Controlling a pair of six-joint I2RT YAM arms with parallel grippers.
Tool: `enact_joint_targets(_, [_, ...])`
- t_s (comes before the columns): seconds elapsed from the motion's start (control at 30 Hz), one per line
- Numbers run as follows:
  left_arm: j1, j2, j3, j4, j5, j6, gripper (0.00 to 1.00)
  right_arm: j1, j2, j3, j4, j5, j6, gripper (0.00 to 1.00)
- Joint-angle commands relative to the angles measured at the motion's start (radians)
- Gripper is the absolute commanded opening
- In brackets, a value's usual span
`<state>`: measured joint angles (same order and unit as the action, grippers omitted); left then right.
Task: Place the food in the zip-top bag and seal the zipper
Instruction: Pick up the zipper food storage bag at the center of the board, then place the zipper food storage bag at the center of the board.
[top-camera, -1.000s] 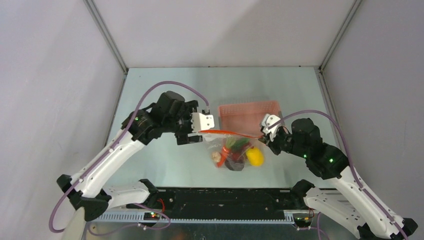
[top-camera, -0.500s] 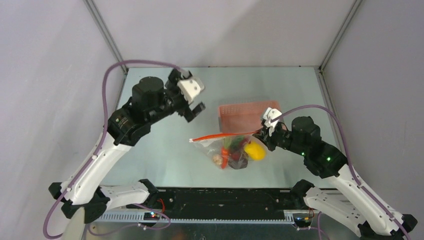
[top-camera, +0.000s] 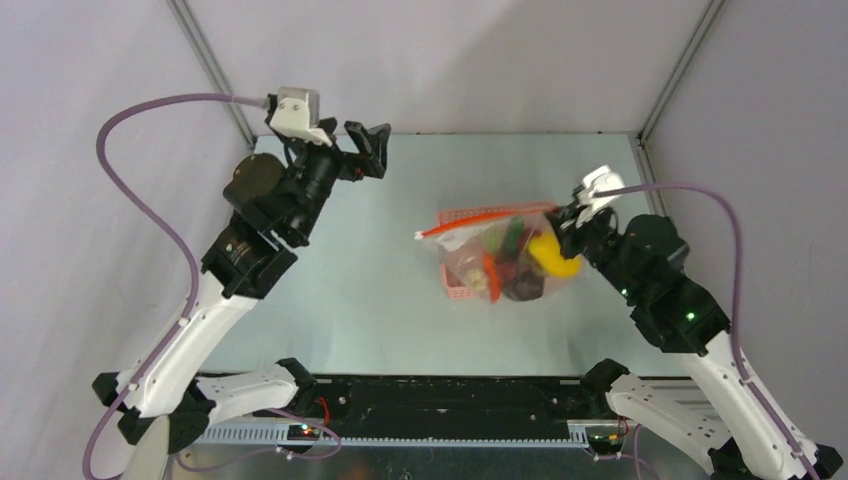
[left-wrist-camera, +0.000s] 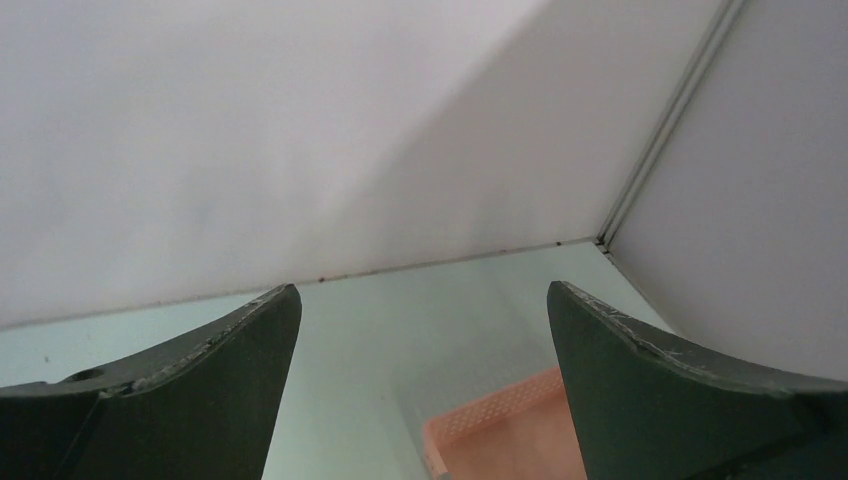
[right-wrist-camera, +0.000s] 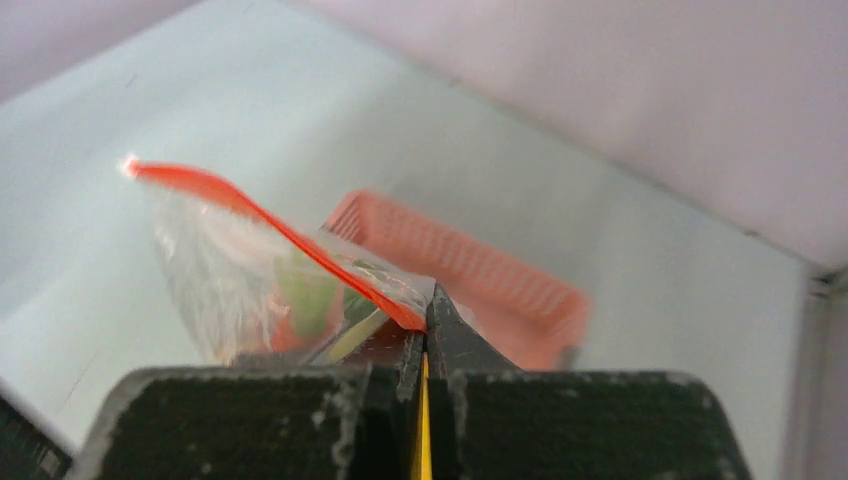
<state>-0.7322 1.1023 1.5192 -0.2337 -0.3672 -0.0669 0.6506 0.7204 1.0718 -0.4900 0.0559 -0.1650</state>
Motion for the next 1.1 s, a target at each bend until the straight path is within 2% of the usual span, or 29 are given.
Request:
enact_joint_targets(0.0, [0.003, -0.089, -0.097, 0.09, -0.11, -0.132, 1.0, -0.072, 0.03, 0.154, 0.094, 0.225, -0.033, 0.0])
enact_joint_targets(0.13, [0.003, -0.137, -0.184, 0.061, -0.115, -0.168, 1.0, -0.222, 0.135, 0.241, 0.051, 0.349, -0.082, 0.0])
enact_joint_targets(0.3, [0.002, -0.142, -0.251, 0.006, -0.107, -0.234, 1.0, -0.564, 0.307, 0.345, -0.021, 0.314, -0.046, 0.0])
enact_joint_targets(0.4, [0.004, -0.131, -0.277, -0.02, -0.113, -0.25, 1.0, -0.694, 0.381, 0.397, -0.055, 0.332, -0.005, 0.0])
enact_joint_targets(0.53, [0.004, -0.12, -0.304, -0.053, -0.152, -0.295, 1.0, -0.724, 0.431, 0.388, -0.064, 0.453, -0.028, 0.0])
enact_joint_targets(0.77, [0.005, -0.118, -0.354, -0.038, -0.127, -0.317, 1.0, -0.713, 0.562, 0.27, 0.053, 0.419, -0.043, 0.0])
enact_joint_targets(0.9, [0.006, -0.126, -0.357, -0.058, -0.166, -0.312, 1.0, -0.643, 0.783, 0.275, 0.145, 0.426, -0.062, 0.0])
enact_joint_targets(1.07, [0.006, -0.148, -0.362, -0.082, -0.202, -0.305, 1.0, -0.563, 1.079, 0.491, 0.107, 0.422, -0.018, 0.06])
